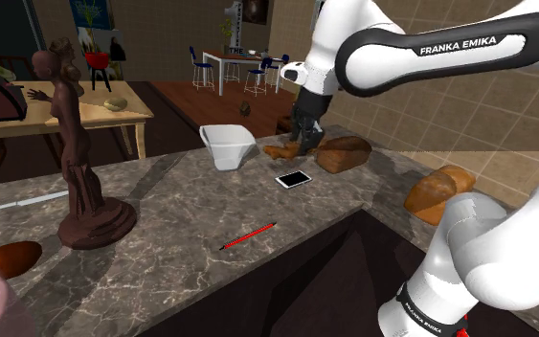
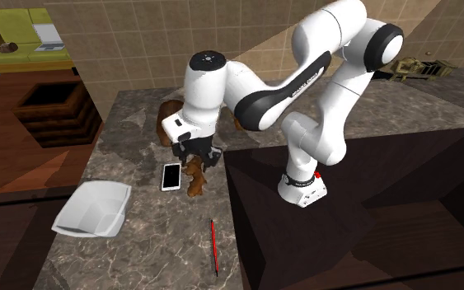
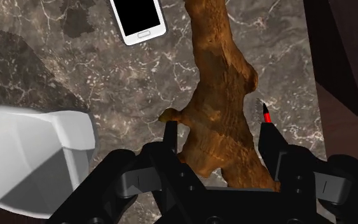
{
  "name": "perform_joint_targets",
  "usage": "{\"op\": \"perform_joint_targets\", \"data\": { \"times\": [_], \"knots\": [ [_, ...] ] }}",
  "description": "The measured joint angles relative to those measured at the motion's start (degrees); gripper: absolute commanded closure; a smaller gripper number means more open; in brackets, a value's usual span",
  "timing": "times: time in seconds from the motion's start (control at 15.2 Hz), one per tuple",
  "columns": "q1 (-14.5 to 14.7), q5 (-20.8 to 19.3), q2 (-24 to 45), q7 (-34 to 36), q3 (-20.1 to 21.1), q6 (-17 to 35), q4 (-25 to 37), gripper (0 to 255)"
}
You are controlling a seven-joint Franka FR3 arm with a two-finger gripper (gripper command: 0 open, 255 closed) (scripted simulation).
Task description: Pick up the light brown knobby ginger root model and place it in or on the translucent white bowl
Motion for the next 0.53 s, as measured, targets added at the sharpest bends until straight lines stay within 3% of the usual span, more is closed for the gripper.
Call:
{"op": "perform_joint_targets", "data": {
  "times": [0.53],
  "knots": [
    [0.1,2.2,18.65,-4.43,-3.41,2.35,16.93,255]
  ]
}}
